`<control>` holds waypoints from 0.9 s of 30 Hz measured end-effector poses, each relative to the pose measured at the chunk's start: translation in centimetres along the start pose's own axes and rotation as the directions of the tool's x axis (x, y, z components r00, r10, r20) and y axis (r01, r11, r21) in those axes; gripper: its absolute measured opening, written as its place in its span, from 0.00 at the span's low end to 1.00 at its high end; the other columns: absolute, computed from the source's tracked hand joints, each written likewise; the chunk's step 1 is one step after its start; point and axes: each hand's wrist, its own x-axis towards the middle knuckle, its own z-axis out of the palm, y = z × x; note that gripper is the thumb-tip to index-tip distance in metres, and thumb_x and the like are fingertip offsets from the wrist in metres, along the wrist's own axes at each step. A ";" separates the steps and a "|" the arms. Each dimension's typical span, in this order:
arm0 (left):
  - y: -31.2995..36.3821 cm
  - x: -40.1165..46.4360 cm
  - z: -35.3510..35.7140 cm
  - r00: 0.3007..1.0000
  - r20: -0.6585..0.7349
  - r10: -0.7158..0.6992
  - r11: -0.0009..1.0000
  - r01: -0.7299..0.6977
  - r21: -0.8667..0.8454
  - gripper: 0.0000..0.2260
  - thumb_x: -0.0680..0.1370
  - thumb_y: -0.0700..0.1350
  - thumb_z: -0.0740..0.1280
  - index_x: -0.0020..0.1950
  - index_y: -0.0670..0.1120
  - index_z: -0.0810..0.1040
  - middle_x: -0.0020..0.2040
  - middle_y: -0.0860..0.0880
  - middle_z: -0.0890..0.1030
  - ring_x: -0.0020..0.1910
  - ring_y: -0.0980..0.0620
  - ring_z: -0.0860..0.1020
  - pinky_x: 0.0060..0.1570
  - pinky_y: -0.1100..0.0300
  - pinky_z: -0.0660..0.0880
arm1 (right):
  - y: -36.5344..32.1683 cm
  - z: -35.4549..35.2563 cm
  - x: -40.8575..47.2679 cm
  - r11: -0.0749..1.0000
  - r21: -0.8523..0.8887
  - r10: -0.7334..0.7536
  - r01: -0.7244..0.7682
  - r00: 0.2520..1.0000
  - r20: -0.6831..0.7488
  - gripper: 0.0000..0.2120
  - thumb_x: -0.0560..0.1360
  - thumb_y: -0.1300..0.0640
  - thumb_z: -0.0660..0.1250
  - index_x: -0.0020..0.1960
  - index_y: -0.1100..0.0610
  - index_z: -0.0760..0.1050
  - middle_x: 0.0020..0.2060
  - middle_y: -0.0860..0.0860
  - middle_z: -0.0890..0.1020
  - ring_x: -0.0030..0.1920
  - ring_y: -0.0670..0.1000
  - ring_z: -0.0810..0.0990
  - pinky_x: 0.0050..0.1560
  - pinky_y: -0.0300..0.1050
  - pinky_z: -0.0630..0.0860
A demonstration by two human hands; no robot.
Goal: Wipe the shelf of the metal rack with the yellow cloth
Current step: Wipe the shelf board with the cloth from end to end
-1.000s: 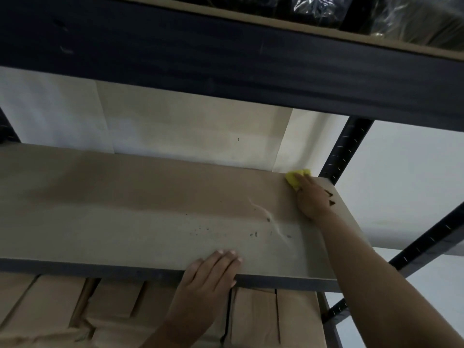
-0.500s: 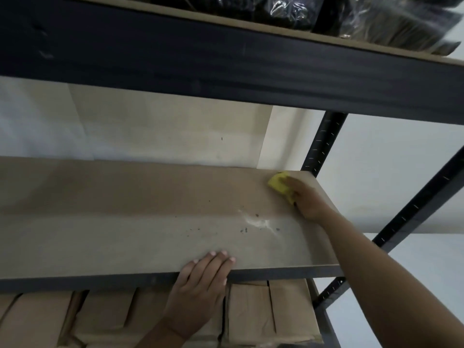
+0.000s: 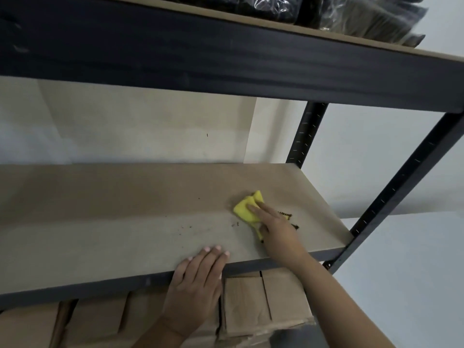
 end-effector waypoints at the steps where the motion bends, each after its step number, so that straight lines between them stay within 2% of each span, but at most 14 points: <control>1: -0.1 -0.1 0.0 1.000 0.008 0.005 1.000 -0.005 -0.002 0.17 0.82 0.48 0.47 0.67 0.47 0.68 0.65 0.49 0.69 0.63 0.50 0.69 0.64 0.55 0.58 | 0.4 -0.6 0.0 0.998 0.058 -0.022 0.019 0.998 0.052 0.24 0.78 0.63 0.57 0.71 0.46 0.63 0.73 0.48 0.63 0.69 0.53 0.67 0.64 0.42 0.67; 3: -0.3 -0.2 -0.1 1.000 0.025 0.019 1.000 -0.019 -0.003 0.18 0.82 0.47 0.47 0.68 0.47 0.67 0.66 0.49 0.69 0.64 0.50 0.69 0.61 0.54 0.62 | 2.1 -2.3 0.5 0.992 0.116 0.030 -0.044 0.993 0.115 0.24 0.77 0.63 0.59 0.71 0.47 0.63 0.71 0.48 0.67 0.68 0.51 0.69 0.62 0.35 0.64; 6: -0.5 -0.3 -0.1 0.997 0.059 0.048 0.999 -0.049 0.012 0.18 0.81 0.46 0.49 0.69 0.46 0.66 0.67 0.48 0.68 0.64 0.49 0.68 0.60 0.53 0.63 | 6.1 -5.1 1.9 0.968 -0.015 0.252 -0.251 0.967 0.040 0.24 0.78 0.62 0.57 0.72 0.51 0.60 0.69 0.54 0.68 0.65 0.58 0.71 0.61 0.45 0.66; 9: -0.7 -0.5 -0.2 0.993 0.093 0.071 0.997 -0.074 0.036 0.21 0.77 0.46 0.55 0.70 0.46 0.65 0.68 0.47 0.67 0.65 0.48 0.67 0.63 0.53 0.60 | 8.5 -6.2 2.8 0.933 -0.095 0.347 -0.348 0.937 -0.031 0.24 0.78 0.61 0.54 0.74 0.52 0.56 0.74 0.56 0.61 0.70 0.59 0.64 0.67 0.50 0.63; 11: -0.7 -0.6 -0.2 0.991 0.108 0.073 0.996 -0.077 0.037 0.22 0.75 0.46 0.56 0.70 0.46 0.65 0.68 0.47 0.67 0.65 0.48 0.67 0.66 0.54 0.55 | 8.0 -5.5 2.9 0.926 -0.154 0.345 -0.344 0.938 -0.021 0.24 0.79 0.60 0.52 0.74 0.48 0.55 0.75 0.54 0.57 0.70 0.61 0.64 0.67 0.53 0.64; 13: -0.7 -0.6 -0.2 0.991 0.112 0.069 0.997 -0.074 0.033 0.23 0.75 0.46 0.56 0.70 0.46 0.65 0.68 0.47 0.66 0.65 0.48 0.67 0.66 0.54 0.52 | 5.8 -3.9 2.1 0.913 -0.232 0.335 -0.335 0.941 -0.038 0.24 0.78 0.59 0.53 0.73 0.47 0.55 0.75 0.54 0.56 0.65 0.64 0.70 0.62 0.55 0.68; 15: -0.6 -0.6 -0.1 0.991 0.112 0.068 0.997 -0.072 0.029 0.22 0.75 0.46 0.56 0.69 0.46 0.65 0.68 0.47 0.67 0.65 0.48 0.67 0.66 0.54 0.52 | 2.8 -2.0 0.1 0.910 -0.275 0.300 -0.311 0.950 -0.081 0.25 0.77 0.59 0.55 0.73 0.48 0.56 0.75 0.54 0.58 0.61 0.64 0.72 0.58 0.54 0.70; 17: -0.6 -0.7 -0.1 0.990 0.121 0.071 0.997 -0.074 0.024 0.22 0.75 0.46 0.56 0.69 0.46 0.65 0.67 0.47 0.67 0.65 0.48 0.67 0.66 0.53 0.53 | -0.1 -0.1 -2.5 0.927 -0.291 0.203 -0.239 0.968 -0.148 0.26 0.75 0.61 0.58 0.72 0.50 0.60 0.73 0.55 0.64 0.60 0.63 0.73 0.57 0.53 0.72; 20: -0.7 -0.6 -0.5 0.988 0.137 0.077 0.997 -0.078 0.006 0.22 0.75 0.45 0.57 0.69 0.46 0.66 0.68 0.47 0.71 0.65 0.49 0.67 0.66 0.54 0.54 | -1.6 1.0 -4.7 0.966 -0.227 0.089 -0.128 0.981 -0.172 0.25 0.75 0.63 0.60 0.71 0.51 0.63 0.70 0.54 0.68 0.62 0.60 0.73 0.58 0.53 0.73; 22: -1.0 -0.6 -1.2 0.985 0.142 0.094 0.995 -0.090 -0.031 0.21 0.75 0.44 0.57 0.69 0.47 0.67 0.67 0.48 0.75 0.66 0.50 0.68 0.67 0.55 0.54 | -0.3 0.0 -3.7 0.968 -0.197 0.124 -0.156 0.979 -0.164 0.24 0.75 0.63 0.60 0.70 0.52 0.64 0.70 0.54 0.68 0.62 0.60 0.73 0.58 0.53 0.72; 24: -1.6 -0.8 -2.0 0.986 0.149 0.070 0.996 -0.062 -0.057 0.21 0.75 0.43 0.57 0.69 0.48 0.68 0.66 0.50 0.75 0.66 0.51 0.68 0.68 0.55 0.53 | 2.3 -1.2 -1.1 0.944 -0.206 0.229 -0.259 0.961 -0.157 0.23 0.76 0.62 0.57 0.70 0.52 0.63 0.72 0.55 0.65 0.63 0.61 0.72 0.59 0.54 0.71; 27: -3.2 -1.8 -2.7 0.990 0.140 -0.014 0.999 0.018 -0.029 0.22 0.76 0.44 0.57 0.70 0.49 0.66 0.67 0.50 0.74 0.65 0.49 0.68 0.68 0.54 0.53 | 5.8 -2.5 4.2 0.939 -0.142 0.302 -0.314 0.948 -0.095 0.22 0.79 0.56 0.54 0.73 0.53 0.58 0.74 0.55 0.60 0.72 0.59 0.62 0.68 0.55 0.65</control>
